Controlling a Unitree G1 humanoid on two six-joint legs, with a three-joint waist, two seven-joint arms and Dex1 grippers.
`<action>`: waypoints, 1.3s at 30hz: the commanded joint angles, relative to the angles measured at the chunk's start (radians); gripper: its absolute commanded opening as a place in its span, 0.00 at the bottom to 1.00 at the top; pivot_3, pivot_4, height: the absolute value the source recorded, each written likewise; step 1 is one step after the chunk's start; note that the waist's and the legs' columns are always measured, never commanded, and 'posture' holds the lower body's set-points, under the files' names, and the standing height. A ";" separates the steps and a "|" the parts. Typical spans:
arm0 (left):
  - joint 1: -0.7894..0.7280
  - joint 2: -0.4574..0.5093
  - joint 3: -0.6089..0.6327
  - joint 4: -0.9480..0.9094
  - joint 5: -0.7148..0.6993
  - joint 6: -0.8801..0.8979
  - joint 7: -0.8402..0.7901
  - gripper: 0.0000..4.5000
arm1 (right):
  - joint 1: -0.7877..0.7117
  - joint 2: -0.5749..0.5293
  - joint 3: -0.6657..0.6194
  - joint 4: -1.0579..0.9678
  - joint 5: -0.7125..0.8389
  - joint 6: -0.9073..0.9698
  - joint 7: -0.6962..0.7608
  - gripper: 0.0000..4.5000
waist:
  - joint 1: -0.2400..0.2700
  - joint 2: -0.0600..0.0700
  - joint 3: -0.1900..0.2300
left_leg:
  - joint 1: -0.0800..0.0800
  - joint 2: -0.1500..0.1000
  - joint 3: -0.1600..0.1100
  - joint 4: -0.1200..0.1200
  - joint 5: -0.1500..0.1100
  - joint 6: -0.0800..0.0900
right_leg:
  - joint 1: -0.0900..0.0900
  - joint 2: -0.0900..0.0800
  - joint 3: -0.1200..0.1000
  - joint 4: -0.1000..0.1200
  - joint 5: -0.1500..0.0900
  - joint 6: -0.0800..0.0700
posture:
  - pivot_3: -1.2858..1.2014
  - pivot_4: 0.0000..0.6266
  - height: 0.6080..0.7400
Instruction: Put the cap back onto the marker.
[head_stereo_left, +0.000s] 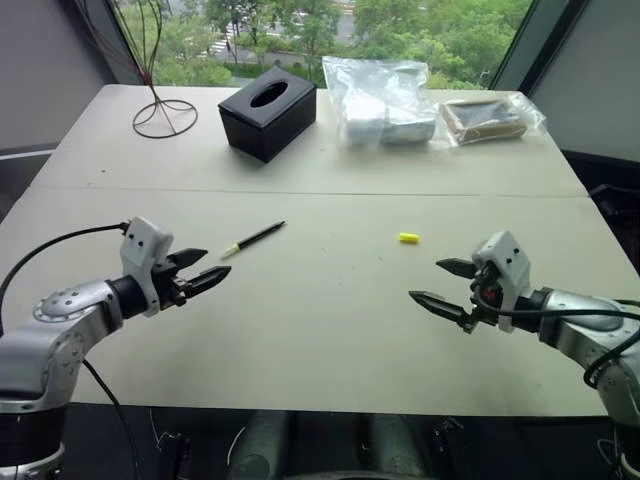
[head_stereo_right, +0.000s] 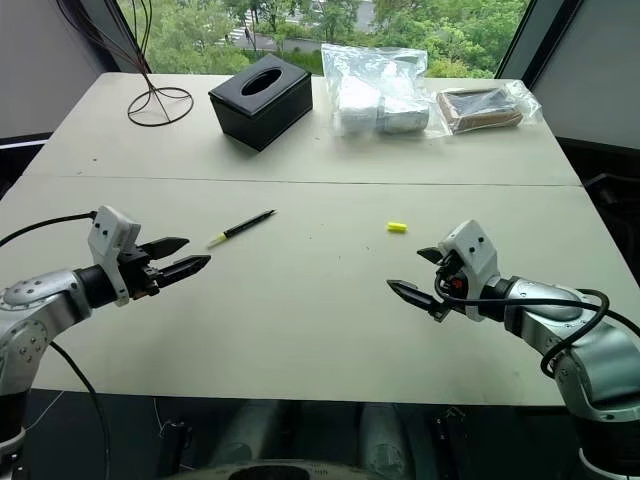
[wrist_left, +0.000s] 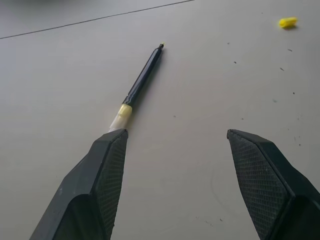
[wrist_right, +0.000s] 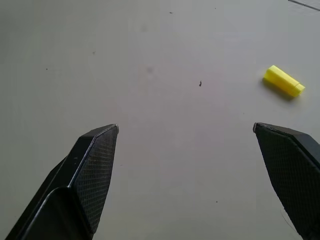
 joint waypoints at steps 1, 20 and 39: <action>-0.030 0.027 -0.017 0.029 0.027 -0.053 -0.046 0.73 | -0.029 0.010 0.043 -0.128 0.087 -0.002 0.043 0.99 | 0.000 0.000 0.000 | 0.000 0.000 0.000 0.000 0.000 0.000 | 0.000 0.000 0.000 0.000 0.000 0.000 | 0.52 0.24 1.00; -0.621 -0.159 -0.327 0.962 0.395 -0.647 -0.328 0.73 | -0.162 0.065 0.210 -0.094 -0.032 -0.108 -0.005 0.99 | 0.001 -0.001 0.000 | 0.000 -0.002 0.001 0.002 0.000 0.001 | 0.001 0.000 -0.001 0.001 0.003 0.005 | 0.52 0.24 1.00; -0.825 -0.267 -0.371 1.404 0.588 -0.868 -0.375 0.73 | -0.103 0.127 0.213 -0.147 -0.055 -0.106 -0.125 0.99 | -0.001 -0.002 0.000 | 0.000 -0.002 0.000 0.013 0.000 0.002 | 0.003 0.002 -0.002 0.008 0.004 0.007 | 0.52 0.24 1.00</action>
